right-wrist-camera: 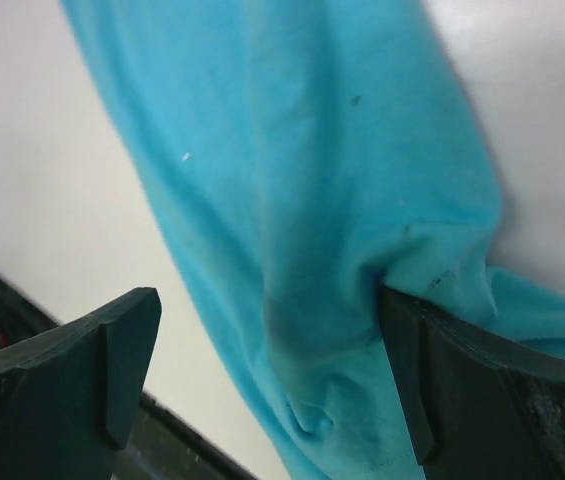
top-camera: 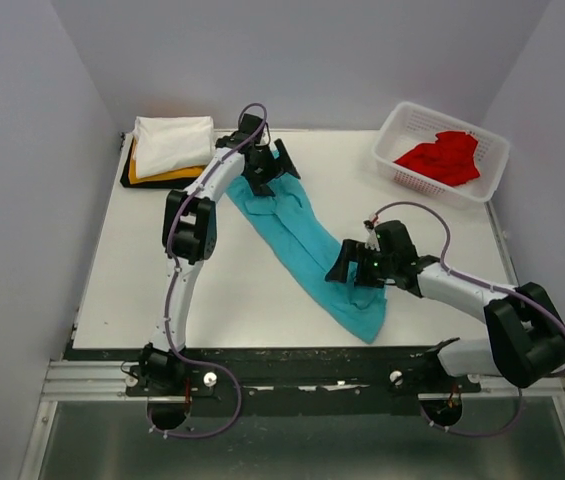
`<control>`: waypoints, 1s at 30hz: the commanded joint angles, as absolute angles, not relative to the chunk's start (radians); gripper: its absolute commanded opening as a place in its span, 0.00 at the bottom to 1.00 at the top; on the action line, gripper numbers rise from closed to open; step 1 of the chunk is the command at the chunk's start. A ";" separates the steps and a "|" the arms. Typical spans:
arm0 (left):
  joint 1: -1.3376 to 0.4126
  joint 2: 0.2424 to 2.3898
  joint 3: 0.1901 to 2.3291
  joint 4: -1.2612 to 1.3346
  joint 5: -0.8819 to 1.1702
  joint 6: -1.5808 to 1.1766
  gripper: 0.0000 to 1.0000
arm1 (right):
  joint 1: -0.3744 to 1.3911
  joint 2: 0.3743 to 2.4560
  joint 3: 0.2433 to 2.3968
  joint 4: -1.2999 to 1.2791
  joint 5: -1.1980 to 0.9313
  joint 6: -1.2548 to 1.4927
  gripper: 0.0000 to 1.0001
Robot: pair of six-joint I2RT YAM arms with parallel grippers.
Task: Fold and stack the t-shirts
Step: Rotate the tshirt 90 degrees
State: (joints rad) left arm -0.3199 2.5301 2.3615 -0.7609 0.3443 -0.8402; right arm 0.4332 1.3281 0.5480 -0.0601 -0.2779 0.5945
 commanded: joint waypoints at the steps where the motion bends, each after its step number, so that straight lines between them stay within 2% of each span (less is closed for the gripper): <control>1: -0.275 2.468 2.214 -0.727 0.519 -0.824 0.99 | 0.544 1.389 0.534 -0.187 -0.558 0.517 1.00; 7: -0.263 2.520 2.313 -0.791 0.557 -0.792 0.99 | 0.777 1.378 0.586 -0.311 -0.574 0.530 1.00; 11: -0.252 2.511 2.287 -0.765 0.581 -0.783 0.99 | 0.822 1.247 0.500 -0.189 -0.656 0.604 1.00; 15: -0.243 2.519 2.299 -0.781 0.597 -0.765 0.99 | 0.836 1.227 0.556 -0.227 -0.682 0.522 1.00; 19: -0.236 2.509 2.298 -0.752 0.581 -0.760 0.99 | 0.836 1.196 0.660 -0.277 -0.509 0.446 1.00; 22: -0.235 2.479 2.317 -0.746 0.615 -0.749 0.99 | 0.836 1.238 0.754 -0.230 -0.214 0.478 1.00; 24: -0.235 2.396 2.283 -0.739 0.571 -0.721 0.99 | 0.836 1.296 0.840 -0.216 -0.084 0.480 1.00; 27: -0.234 2.195 2.170 -0.736 0.470 -0.657 0.99 | 0.832 1.387 0.945 -0.146 -0.004 0.455 1.00; 30: -0.233 1.940 1.923 -0.660 0.351 -0.643 0.99 | 0.811 1.512 1.070 -0.133 0.035 0.431 1.00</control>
State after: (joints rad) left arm -0.2413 2.3367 2.1315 -0.7509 0.5106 -0.7132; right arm 0.8295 1.3853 0.9455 -0.1852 -0.1345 0.4755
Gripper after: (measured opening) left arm 0.984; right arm 0.998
